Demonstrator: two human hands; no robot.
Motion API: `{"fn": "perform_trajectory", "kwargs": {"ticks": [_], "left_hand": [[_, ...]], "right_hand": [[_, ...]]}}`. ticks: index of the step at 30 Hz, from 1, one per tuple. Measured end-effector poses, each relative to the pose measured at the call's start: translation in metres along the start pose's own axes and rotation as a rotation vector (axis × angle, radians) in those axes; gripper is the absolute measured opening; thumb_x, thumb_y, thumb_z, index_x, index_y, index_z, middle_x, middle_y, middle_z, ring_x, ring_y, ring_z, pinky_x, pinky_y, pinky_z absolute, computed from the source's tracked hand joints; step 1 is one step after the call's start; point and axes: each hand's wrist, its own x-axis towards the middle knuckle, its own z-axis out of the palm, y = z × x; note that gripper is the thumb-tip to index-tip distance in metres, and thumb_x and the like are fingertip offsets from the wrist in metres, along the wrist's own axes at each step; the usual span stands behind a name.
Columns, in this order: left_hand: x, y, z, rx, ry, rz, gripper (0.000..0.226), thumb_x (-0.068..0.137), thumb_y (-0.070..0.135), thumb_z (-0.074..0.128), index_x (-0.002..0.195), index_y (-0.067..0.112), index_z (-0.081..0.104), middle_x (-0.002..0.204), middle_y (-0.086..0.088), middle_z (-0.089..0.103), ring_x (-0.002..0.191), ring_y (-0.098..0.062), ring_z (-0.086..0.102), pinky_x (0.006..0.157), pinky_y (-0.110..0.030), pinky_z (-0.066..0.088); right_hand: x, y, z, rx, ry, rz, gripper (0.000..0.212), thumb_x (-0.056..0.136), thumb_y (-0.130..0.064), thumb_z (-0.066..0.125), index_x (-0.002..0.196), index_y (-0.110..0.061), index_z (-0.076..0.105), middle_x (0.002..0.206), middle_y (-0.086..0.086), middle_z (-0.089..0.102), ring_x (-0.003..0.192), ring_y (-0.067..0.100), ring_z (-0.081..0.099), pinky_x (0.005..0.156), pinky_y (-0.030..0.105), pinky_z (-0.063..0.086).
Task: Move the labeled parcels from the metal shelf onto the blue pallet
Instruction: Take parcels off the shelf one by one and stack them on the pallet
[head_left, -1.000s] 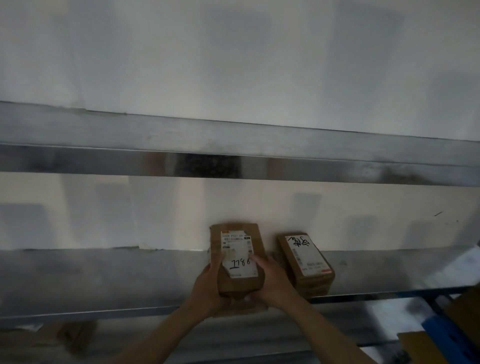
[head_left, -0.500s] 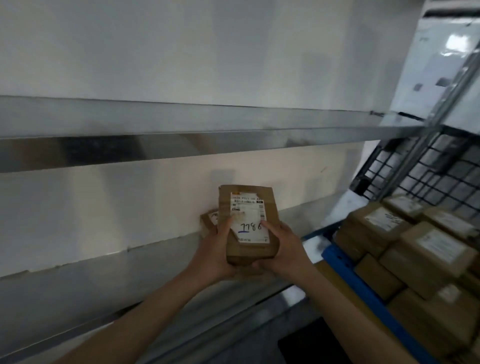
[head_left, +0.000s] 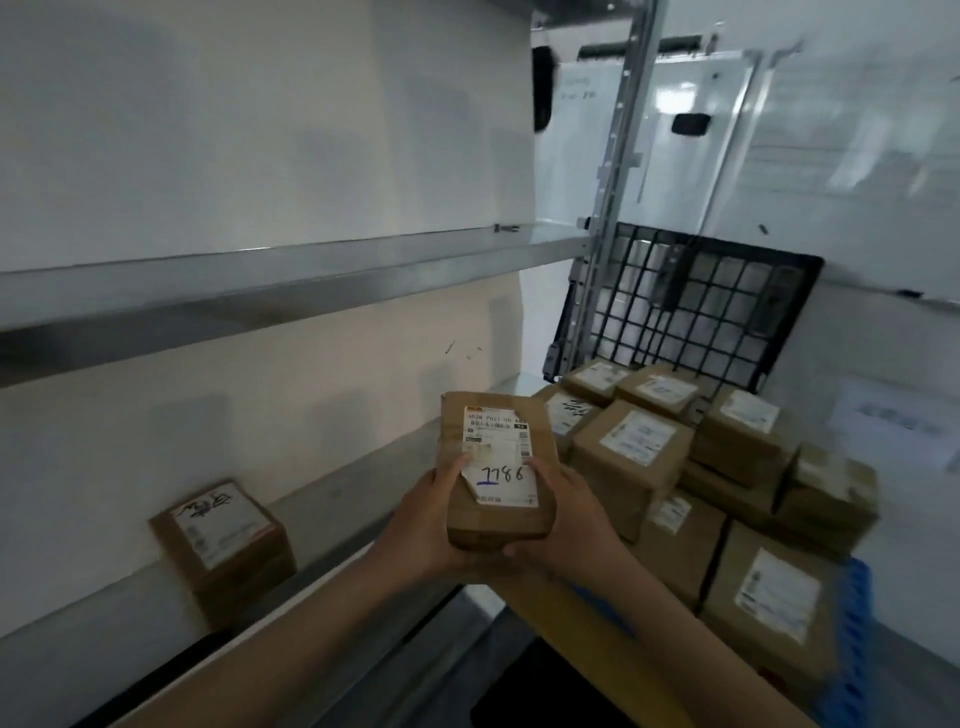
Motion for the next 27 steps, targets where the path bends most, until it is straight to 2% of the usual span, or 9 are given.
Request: {"fn": "perform_trajectory", "kwargs": {"ticks": [3,11,15,17,21,24,27], "left_hand": [[0.036,0.034,0.043,-0.021,-0.055,0.043,0.116,0.062,0.031,0.083,0.147,0.026,0.004,0.149,-0.001,0.027,0.135,-0.015,0.032,0.105,-0.023,0.031],[0.095,0.119,0.132,-0.002,-0.205,0.178,0.107,0.066,0.035,0.079,0.144,0.039,0.006,0.145,-0.003,0.028,0.132,-0.019,0.032,0.109,-0.037,0.035],[0.115,0.155,0.160,0.042,-0.288,0.284,0.105,0.069,0.035,0.078,0.146,0.036,0.006,0.147,0.001,0.026,0.132,-0.016,0.032,0.101,-0.028,0.035],[0.124,0.162,0.174,0.045,-0.366,0.298,0.106,0.070,0.033,0.078,0.146,0.034,0.004,0.148,0.000,0.024,0.133,-0.016,0.031,0.104,-0.028,0.034],[0.148,0.161,0.195,0.132,-0.469,0.268,0.107,0.070,0.032,0.078,0.145,0.036,0.001,0.144,-0.004,0.021,0.133,-0.022,0.031,0.111,-0.040,0.034],[0.169,0.156,0.202,0.182,-0.513,0.257,0.105,0.071,0.028,0.077,0.145,0.035,0.002,0.142,-0.005,0.018,0.131,-0.023,0.032,0.109,-0.037,0.035],[0.189,0.148,0.203,0.282,-0.504,0.285,0.102,0.072,0.033,0.075,0.146,0.033,0.005,0.141,-0.005,0.020,0.129,-0.023,0.034,0.106,-0.036,0.038]], "right_hand": [[-0.011,0.047,-0.034,0.029,0.058,0.059,0.104,0.065,-0.032,0.080,0.145,-0.027,0.015,0.150,0.000,0.013,0.137,0.021,0.023,0.113,0.034,0.028],[-0.057,0.139,-0.106,0.057,0.238,0.248,0.102,0.066,-0.033,0.081,0.144,-0.026,0.015,0.149,0.002,0.011,0.135,0.019,0.025,0.111,0.031,0.030],[-0.075,0.172,-0.131,0.044,0.320,0.338,0.100,0.068,-0.030,0.079,0.145,-0.024,0.015,0.149,0.002,0.011,0.134,0.018,0.025,0.109,0.026,0.029],[-0.078,0.188,-0.133,0.053,0.331,0.391,0.099,0.067,-0.031,0.080,0.144,-0.025,0.017,0.148,0.003,0.013,0.134,0.019,0.025,0.110,0.029,0.030],[-0.069,0.210,-0.122,0.090,0.347,0.487,0.100,0.065,-0.031,0.080,0.143,-0.024,0.018,0.147,0.003,0.018,0.133,0.019,0.028,0.110,0.031,0.031],[-0.053,0.220,-0.111,0.126,0.348,0.535,0.100,0.067,-0.032,0.079,0.144,-0.024,0.015,0.146,0.003,0.019,0.134,0.018,0.026,0.108,0.026,0.029],[-0.032,0.226,-0.105,0.118,0.340,0.572,0.100,0.067,-0.034,0.079,0.144,-0.024,0.015,0.147,0.002,0.021,0.134,0.018,0.027,0.107,0.026,0.030]]}}
